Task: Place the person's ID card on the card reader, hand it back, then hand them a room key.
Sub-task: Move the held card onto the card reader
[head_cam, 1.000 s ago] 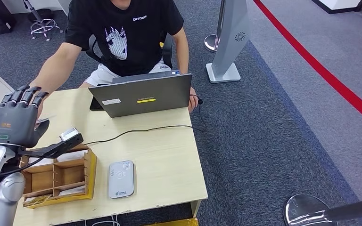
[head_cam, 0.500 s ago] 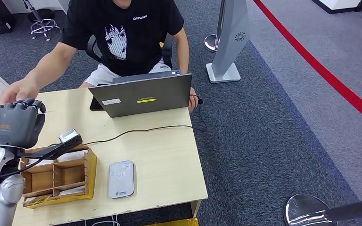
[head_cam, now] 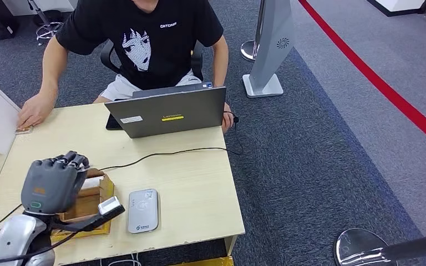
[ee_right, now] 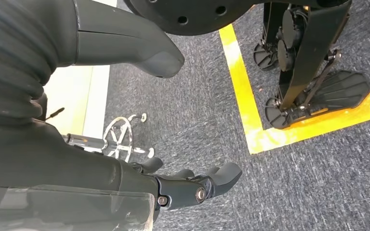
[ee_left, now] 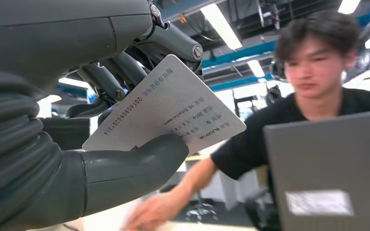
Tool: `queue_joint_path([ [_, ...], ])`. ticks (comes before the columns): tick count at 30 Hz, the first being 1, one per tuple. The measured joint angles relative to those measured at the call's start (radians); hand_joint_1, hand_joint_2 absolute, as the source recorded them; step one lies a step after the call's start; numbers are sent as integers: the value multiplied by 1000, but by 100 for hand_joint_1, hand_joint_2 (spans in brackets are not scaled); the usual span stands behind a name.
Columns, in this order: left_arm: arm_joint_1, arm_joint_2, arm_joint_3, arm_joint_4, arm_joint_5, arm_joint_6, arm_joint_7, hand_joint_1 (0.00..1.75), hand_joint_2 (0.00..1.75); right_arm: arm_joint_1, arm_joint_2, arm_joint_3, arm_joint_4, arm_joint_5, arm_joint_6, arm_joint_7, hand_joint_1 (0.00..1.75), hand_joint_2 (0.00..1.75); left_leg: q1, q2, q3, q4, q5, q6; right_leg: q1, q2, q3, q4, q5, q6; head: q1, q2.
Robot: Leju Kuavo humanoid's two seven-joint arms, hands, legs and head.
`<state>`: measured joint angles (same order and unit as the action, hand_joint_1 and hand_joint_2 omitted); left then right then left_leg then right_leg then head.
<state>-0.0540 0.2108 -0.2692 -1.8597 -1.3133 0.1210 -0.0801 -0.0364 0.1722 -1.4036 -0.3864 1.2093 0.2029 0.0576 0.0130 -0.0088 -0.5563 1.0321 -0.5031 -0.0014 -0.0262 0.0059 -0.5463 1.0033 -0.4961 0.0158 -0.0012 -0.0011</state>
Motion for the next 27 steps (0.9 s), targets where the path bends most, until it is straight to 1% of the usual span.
queue_joint_path([
  [3, 57, -26, -44, -4, 16, 19, -4, 175, 175, -1, 4, -1, 0, 0, -2, -5, 0, 175, 0, 0, 0, 0, 0, 0, 0, 0, 0, 0, 0, 0, 0, 0],
  [7, 130, -90, -85, 0, 16, 2, -2, 175, 175, -4, 7, -6, -2, 0, -7, -7, 0, 175, 0, 0, 0, 0, 0, 0, 0, 0, 0, 0, 0, 0, 0, 0],
  [10, 155, -120, -107, 14, 10, 10, 2, 175, 175, -8, 8, -7, -3, -1, 0, -56, 0, 175, 0, 0, 0, 0, 0, 0, 0, -1, 0, 0, 0, 0, 0, 0],
  [12, 159, -129, -112, 23, 9, 14, 7, 175, 175, -14, 7, -7, 0, -2, 2, -97, 0, 175, 0, 0, 0, 0, 0, 0, 0, 0, 0, 0, 0, 0, 0, 0],
  [14, 161, -134, -113, 29, 9, 13, 11, 175, 175, -21, 5, -7, 6, -2, -2, -111, 0, 175, 0, 0, 0, 0, 0, 0, 0, -1, 0, 0, 0, 0, 0, 0],
  [22, 164, -149, -109, 70, 16, 7, 32, 175, 175, -27, -1, -7, 23, -2, -20, -119, 0, 175, 0, 0, 0, 0, 0, 0, 0, -1, 0, 0, 0, 0, 0, 0],
  [27, 164, -162, -83, 112, 18, -1, 47, 175, 175, -28, -3, -6, 29, -2, -21, -120, 0, 175, 0, 0, 0, 0, 0, 0, 0, -1, 0, 0, 0, 0, 0, 0],
])
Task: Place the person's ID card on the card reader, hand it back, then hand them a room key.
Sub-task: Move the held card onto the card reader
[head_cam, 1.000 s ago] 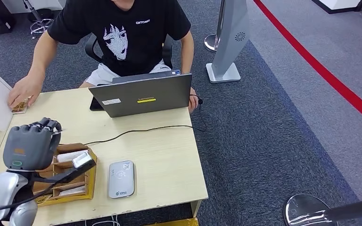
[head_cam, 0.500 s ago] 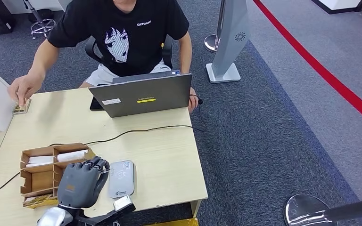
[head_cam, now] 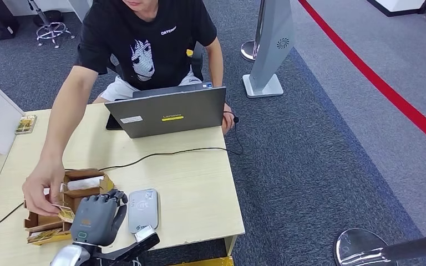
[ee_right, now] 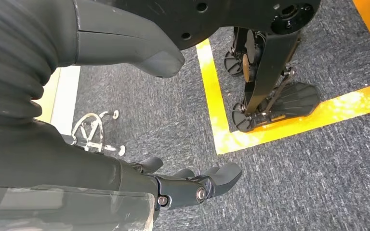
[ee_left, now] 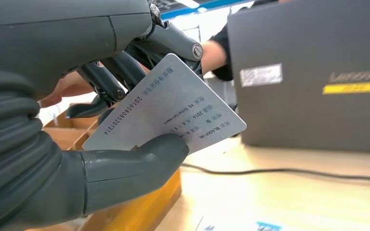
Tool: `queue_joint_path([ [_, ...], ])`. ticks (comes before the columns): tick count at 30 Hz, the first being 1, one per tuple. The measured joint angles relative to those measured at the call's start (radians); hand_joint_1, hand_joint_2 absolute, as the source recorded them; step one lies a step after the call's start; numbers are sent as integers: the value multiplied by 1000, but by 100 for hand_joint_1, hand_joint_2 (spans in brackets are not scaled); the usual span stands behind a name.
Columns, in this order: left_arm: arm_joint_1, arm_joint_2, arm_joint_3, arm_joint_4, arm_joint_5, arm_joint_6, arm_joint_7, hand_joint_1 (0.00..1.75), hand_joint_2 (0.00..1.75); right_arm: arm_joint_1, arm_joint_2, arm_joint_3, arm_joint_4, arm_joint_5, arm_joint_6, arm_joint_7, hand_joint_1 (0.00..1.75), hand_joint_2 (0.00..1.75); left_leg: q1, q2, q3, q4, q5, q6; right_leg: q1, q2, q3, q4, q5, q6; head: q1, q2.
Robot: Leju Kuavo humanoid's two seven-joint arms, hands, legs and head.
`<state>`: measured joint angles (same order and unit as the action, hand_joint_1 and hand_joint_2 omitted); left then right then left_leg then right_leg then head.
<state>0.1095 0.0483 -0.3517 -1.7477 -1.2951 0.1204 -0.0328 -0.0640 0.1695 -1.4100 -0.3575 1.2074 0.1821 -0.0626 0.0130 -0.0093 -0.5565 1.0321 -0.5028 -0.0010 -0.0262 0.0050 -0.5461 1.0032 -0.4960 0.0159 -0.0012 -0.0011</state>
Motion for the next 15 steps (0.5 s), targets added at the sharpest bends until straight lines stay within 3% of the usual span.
queue_joint_path([
  [15, 0, -20, 40, 46, 0, -12, 3, 175, 175, 0, -2, 0, 4, -1, 2, 0, 0, 175, 0, 0, 0, 0, 0, 0, 0, 0, 0, 0, 0, 0, 0, 0],
])
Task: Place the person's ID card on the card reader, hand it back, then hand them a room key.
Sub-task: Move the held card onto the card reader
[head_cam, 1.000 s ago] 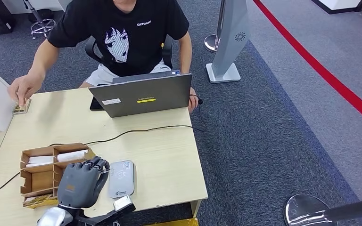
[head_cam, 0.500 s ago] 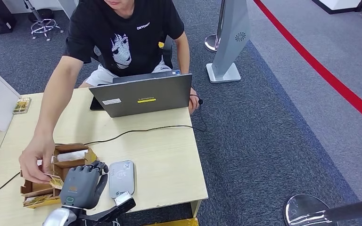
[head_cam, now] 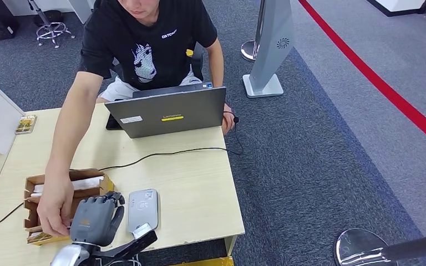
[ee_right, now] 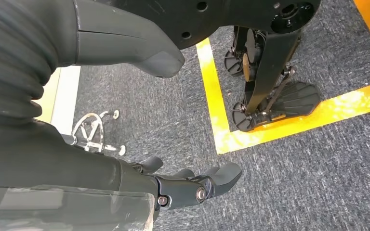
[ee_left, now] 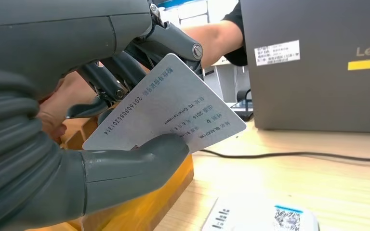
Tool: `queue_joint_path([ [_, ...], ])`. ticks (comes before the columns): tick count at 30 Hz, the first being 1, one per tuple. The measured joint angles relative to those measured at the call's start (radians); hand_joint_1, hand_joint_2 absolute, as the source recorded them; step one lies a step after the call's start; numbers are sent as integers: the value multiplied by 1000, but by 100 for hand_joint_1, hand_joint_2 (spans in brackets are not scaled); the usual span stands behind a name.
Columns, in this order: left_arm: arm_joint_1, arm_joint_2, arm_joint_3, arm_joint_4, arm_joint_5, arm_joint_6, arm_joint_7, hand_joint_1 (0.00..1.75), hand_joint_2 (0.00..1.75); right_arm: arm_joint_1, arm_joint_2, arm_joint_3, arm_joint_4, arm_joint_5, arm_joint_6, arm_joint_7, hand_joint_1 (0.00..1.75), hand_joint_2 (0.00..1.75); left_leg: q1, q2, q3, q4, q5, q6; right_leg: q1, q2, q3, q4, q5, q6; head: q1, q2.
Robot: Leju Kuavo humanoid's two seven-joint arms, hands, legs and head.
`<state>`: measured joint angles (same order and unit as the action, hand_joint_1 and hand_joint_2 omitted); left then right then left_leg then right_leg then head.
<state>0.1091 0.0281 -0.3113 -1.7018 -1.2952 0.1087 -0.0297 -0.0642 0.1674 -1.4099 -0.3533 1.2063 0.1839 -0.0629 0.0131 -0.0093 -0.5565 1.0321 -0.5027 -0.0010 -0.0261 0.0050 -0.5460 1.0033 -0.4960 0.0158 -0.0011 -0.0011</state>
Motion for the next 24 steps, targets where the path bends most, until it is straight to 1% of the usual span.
queue_joint_path([
  [2, -1, -4, 6, 11, -3, -4, -6, 175, 175, -1, 4, 0, -2, -12, 15, -11, 0, 175, 0, 0, 0, 0, 0, 0, 0, 0, 0, 0, 0, 0, 0, 0],
  [3, -4, -8, 7, 21, -6, -6, -16, 175, 175, -2, 15, 0, -13, -27, 35, -18, 0, 175, 0, 0, 0, 0, 0, 0, 0, 0, 0, 0, 0, 0, 0, 0],
  [5, -20, -20, 8, 53, -13, -7, -41, 175, 175, -14, 53, -1, -56, -75, 82, -29, 0, 175, 0, 0, 0, 0, 0, 0, 0, 0, 0, 0, 0, 0, 0, 0],
  [7, -49, -36, 1, 98, -17, 0, -58, 175, 175, -41, 95, 9, -93, -151, 110, -7, 0, 175, 1, 1, 0, 0, 1, -1, 0, 1, 0, 0, 1, 0, 0, 0],
  [9, -86, -50, -16, 147, -18, 14, -61, 175, 175, -72, 125, 50, -112, -264, 109, 42, 0, 175, 1, 1, 1, 0, 2, -1, 0, 1, 0, 0, 2, -1, 0, 0],
  [12, -119, -62, -40, 197, -16, 25, -54, 175, 175, -89, 153, 156, -152, -435, 106, 107, 0, 175, 1, 1, 1, 0, 3, -1, 0, 1, 0, 0, 3, -1, 0, 0],
  [14, -128, -63, -48, 214, -15, 27, -51, 175, 175, -73, 163, 243, -189, -559, 100, 150, 0, 175, 0, 0, 0, 0, 4, -1, 0, 0, 0, 0, 3, -1, 0, 0],
  [17, -133, -62, -58, 228, -21, 33, -48, 175, 175, -18, 165, 410, -269, -783, 60, 235, 0, 175, 0, -1, -1, 0, 3, 0, 0, -1, -1, 0, 3, -1, 0, 0],
  [19, -138, -61, -69, 236, -33, 40, -48, 175, 175, 23, 164, 540, -333, -898, 32, 287, 0, 175, -1, 0, -1, 0, 2, 1, 0, 0, -2, 0, 3, 0, 0, 0],
  [21, -149, -60, -85, 248, -44, 49, -51, 175, 175, 46, 161, 646, -378, -944, 20, 313, 0, 175, -1, 2, -1, 0, 2, 1, -1, 1, -3, 0, 3, 0, 0, 0],
  [24, -169, -61, -116, 272, -51, 60, -59, 175, 175, 55, 158, 746, -412, -955, 13, 323, 0, 175, -1, 2, -1, 0, 2, 1, -1, 1, -3, 0, 3, 0, 0, 0],
])
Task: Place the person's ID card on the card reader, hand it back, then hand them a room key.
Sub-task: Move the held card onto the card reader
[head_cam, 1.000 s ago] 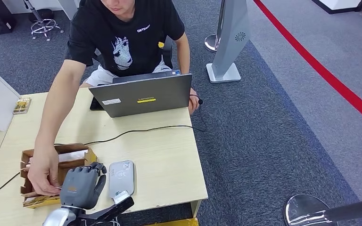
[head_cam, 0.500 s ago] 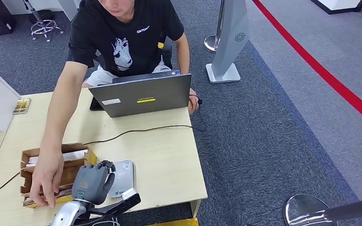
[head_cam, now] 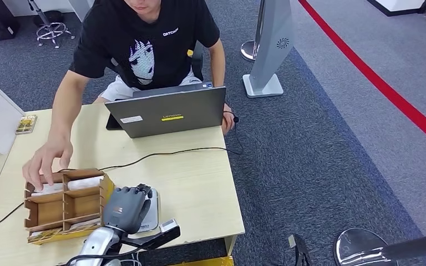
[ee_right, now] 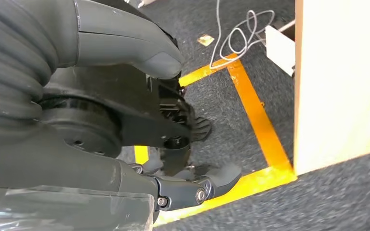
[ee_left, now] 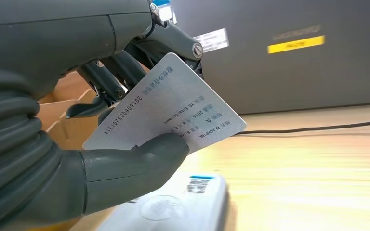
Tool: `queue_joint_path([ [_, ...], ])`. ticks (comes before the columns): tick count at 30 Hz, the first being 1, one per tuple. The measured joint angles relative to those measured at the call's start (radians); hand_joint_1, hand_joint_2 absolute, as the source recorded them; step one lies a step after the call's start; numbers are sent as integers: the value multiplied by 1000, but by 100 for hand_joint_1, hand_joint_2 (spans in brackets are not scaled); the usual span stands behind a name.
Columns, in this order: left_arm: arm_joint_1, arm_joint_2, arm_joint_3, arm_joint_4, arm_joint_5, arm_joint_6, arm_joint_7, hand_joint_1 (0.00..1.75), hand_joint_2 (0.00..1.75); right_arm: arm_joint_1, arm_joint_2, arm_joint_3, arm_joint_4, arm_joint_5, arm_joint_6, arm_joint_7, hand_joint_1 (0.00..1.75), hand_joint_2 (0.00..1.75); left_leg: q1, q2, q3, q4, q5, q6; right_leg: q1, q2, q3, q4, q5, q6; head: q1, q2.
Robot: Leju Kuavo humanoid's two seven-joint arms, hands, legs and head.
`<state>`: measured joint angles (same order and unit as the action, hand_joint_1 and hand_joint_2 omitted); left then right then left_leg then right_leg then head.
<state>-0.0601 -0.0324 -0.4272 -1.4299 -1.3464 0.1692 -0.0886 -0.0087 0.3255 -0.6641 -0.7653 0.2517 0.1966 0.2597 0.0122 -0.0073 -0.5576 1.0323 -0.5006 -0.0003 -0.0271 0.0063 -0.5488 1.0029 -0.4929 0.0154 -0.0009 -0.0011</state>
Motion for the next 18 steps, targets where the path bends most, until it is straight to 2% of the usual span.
queue_joint_path([
  [7, -25, -1, -44, 39, 1, 4, -5, 175, 175, 4, -5, 91, -15, 0, -10, -3, 0, 175, 0, 0, 0, 0, 1, 0, 0, 0, 0, 0, 0, 0, 0, 0],
  [15, -34, 6, -54, 101, 10, 8, 6, 175, 175, 0, -7, 103, -12, 35, -10, -11, 0, 175, 0, 0, -1, 0, 0, 0, 0, 0, 0, 0, 0, 0, 0, 0],
  [18, -37, 8, -55, 134, 11, 15, 16, 175, 175, 0, -8, 102, -14, 11, -26, -46, 0, 175, 0, 0, -1, 0, 0, 0, 0, 0, 0, 0, 0, 0, 0, 0],
])
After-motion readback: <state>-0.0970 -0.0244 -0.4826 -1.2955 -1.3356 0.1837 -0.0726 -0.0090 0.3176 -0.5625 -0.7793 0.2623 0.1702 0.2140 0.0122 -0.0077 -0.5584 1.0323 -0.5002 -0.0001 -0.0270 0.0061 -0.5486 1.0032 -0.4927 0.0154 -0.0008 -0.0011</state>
